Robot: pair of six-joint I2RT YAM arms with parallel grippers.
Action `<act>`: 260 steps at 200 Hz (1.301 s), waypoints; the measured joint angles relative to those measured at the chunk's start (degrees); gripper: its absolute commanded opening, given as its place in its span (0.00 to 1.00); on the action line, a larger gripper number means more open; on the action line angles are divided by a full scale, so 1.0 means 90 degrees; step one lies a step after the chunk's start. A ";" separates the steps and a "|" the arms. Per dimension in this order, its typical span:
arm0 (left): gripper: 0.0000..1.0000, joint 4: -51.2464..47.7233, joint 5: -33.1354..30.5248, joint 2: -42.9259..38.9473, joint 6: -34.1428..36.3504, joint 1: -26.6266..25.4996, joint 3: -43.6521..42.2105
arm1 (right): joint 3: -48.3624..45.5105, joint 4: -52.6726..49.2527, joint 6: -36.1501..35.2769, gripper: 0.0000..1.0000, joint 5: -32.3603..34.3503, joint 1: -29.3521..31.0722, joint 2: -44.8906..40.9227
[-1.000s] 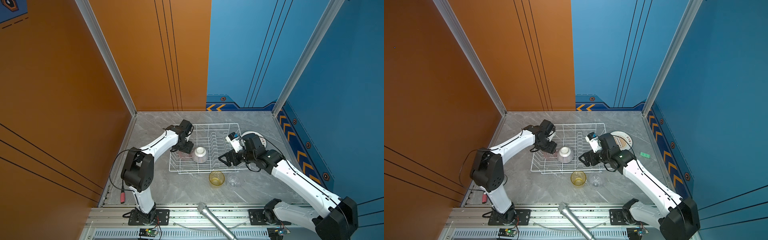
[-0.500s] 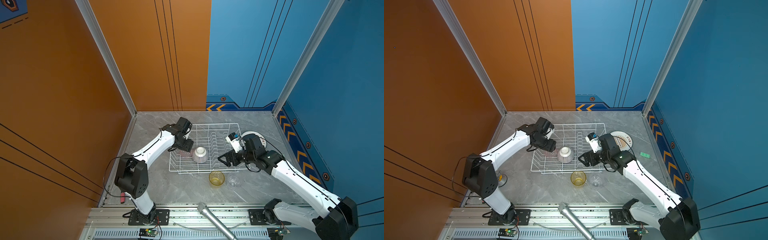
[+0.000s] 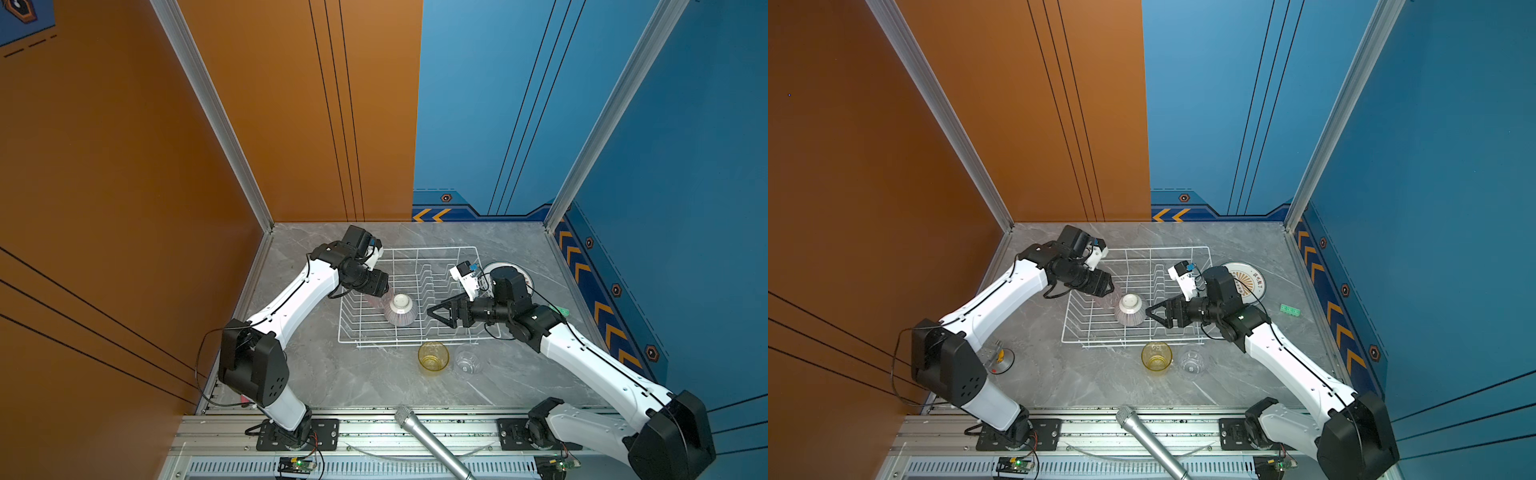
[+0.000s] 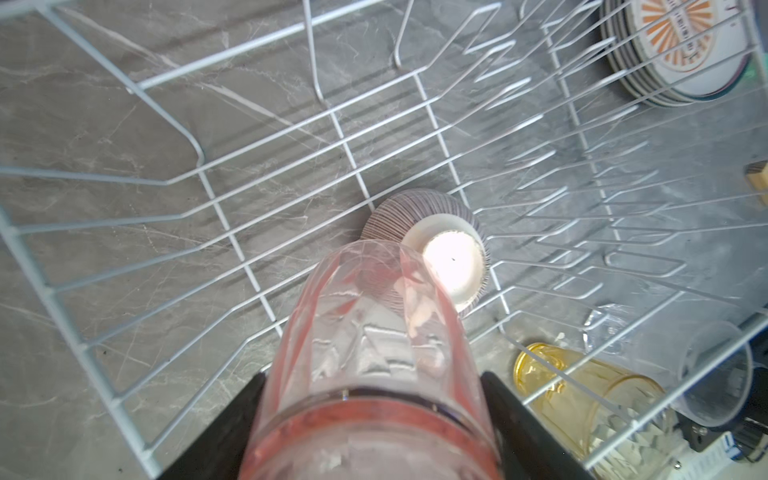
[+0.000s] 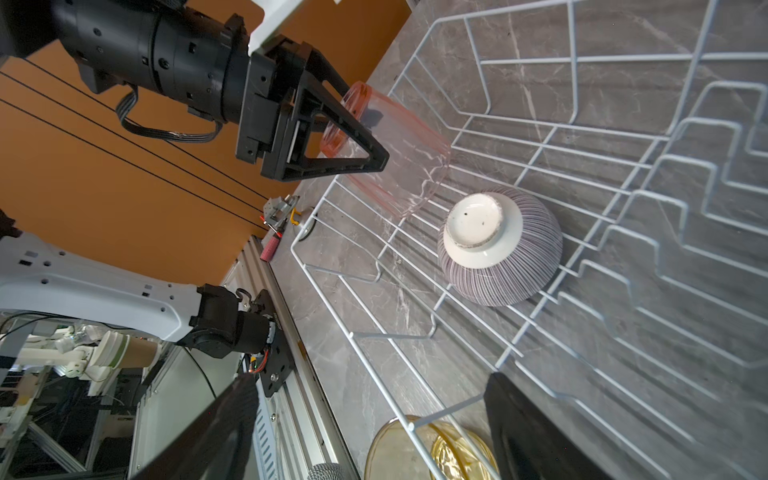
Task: Unload the mixed dishes from the dish rack
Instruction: 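Raise the pink cup toward the right gripper while the right gripper approaches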
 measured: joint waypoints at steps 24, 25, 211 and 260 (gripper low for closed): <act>0.18 -0.0002 0.0391 -0.0124 0.0034 0.0041 0.0199 | -0.0092 0.0527 0.0274 0.81 -0.0240 0.0000 0.0095; 0.17 0.0000 0.0420 -0.0131 0.0036 0.0044 0.0211 | -0.0100 0.0563 0.0294 0.81 -0.0253 0.0000 0.0102; 0.18 0.2149 0.3546 -0.0782 -0.0945 0.0134 -0.0226 | -0.0525 0.4328 0.2018 0.61 -0.0801 -0.0204 0.0821; 0.18 0.2868 0.3837 -0.0782 -0.1377 0.0068 -0.0544 | -0.0510 0.4932 0.2273 0.57 -0.0899 -0.0214 0.0974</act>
